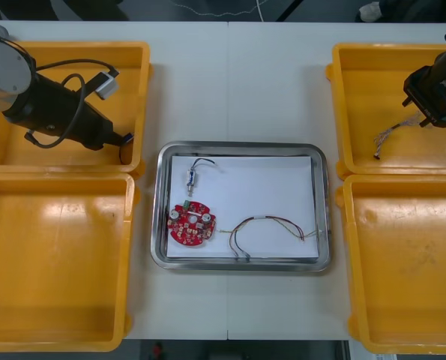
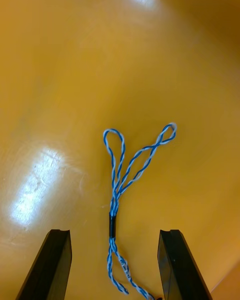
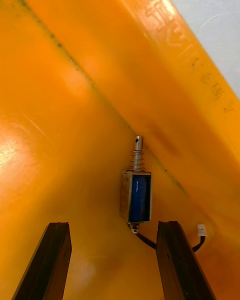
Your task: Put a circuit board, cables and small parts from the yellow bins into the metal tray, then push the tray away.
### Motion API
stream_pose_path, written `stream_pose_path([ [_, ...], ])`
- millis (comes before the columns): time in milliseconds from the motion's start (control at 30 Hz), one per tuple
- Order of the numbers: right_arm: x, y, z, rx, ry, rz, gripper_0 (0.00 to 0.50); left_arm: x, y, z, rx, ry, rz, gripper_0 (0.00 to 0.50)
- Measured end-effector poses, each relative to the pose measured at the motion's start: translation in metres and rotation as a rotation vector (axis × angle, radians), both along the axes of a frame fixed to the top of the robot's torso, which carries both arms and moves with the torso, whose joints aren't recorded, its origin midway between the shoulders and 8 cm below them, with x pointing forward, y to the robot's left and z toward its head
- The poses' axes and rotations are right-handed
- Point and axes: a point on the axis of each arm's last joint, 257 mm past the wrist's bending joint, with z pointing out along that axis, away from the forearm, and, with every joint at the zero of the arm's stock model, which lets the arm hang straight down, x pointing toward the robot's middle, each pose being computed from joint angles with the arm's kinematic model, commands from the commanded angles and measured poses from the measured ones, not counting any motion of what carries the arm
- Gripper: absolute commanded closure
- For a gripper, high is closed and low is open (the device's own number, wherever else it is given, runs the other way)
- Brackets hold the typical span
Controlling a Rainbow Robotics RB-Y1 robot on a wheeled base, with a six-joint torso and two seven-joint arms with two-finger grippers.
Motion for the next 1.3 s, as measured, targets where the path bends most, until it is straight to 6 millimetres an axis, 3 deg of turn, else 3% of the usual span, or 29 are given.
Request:
stream_pose_path([
  [533,0.005,0.060,-0.024,0.060,0.024,0.070,0.000,0.004,0.008,-0.003,0.037,-0.012,0.015,0.000],
  [1000,0.004,0.056,-0.025,0.048,0.025,0.057,0.000,-0.002,0.004,-0.009,0.039,0.016,0.001,0.000],
  [1300,0.002,0.046,-0.041,0.039,0.023,0.043,0.000,-0.002,0.000,-0.013,0.055,0.019,-0.002,0.000],
])
